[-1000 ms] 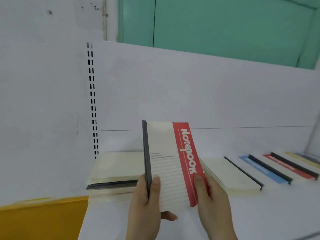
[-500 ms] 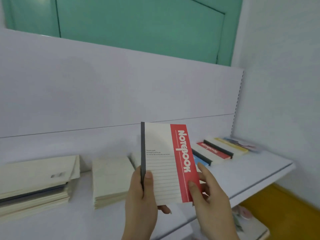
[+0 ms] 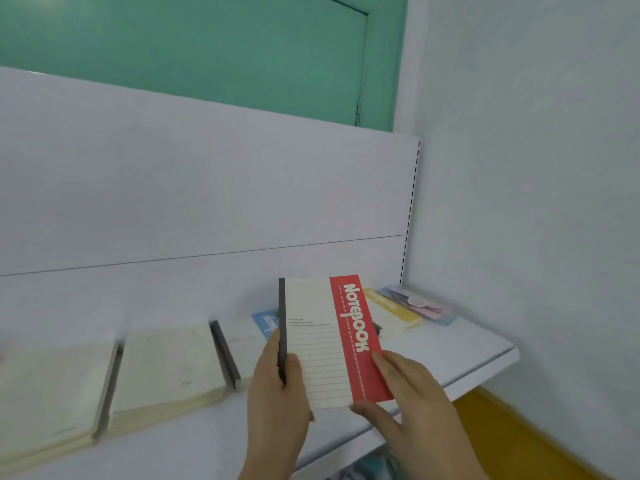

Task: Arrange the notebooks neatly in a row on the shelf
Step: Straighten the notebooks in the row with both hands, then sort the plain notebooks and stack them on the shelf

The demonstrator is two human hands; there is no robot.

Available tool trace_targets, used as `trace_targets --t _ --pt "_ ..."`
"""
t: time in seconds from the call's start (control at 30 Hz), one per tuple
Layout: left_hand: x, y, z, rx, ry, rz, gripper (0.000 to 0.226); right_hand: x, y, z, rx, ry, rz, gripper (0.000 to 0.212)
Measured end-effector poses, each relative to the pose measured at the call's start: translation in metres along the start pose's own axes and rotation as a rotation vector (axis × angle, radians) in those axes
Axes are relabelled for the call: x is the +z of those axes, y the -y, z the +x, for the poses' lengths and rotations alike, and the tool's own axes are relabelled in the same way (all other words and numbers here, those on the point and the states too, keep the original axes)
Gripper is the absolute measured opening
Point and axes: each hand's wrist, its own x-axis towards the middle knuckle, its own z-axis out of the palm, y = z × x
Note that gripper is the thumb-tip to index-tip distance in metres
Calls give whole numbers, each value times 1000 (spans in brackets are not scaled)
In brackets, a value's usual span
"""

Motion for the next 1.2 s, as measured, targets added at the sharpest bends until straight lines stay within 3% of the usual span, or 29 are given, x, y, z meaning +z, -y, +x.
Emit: trace_targets --t 0.17,0.37,0.47,0.77,0.97,1.03,1.13,1.2 --pt "34 23 50 103 103 474 15 34 -55 38 -60 -133 -72 73" --pt "63 34 89 208 316 884 75 66 -100 88 -126 -144 -83 71" --pt "69 38 101 230 384 1045 85 82 -120 111 -207 -162 -63 71" --pt "89 73 125 148 365 1266 81 146 -160 172 -502 -162 19 74" --pt "97 72 131 73 335 1269 122 158 -180 191 -613 -21 7 63" --pt "97 69 133 26 345 1224 119 160 -184 197 -643 7 20 58" --pt "99 68 135 -17 350 1199 83 164 -189 202 -664 17 51 53" --pt "99 67 137 -38 344 1207 74 166 -189 204 -667 7 61 53"
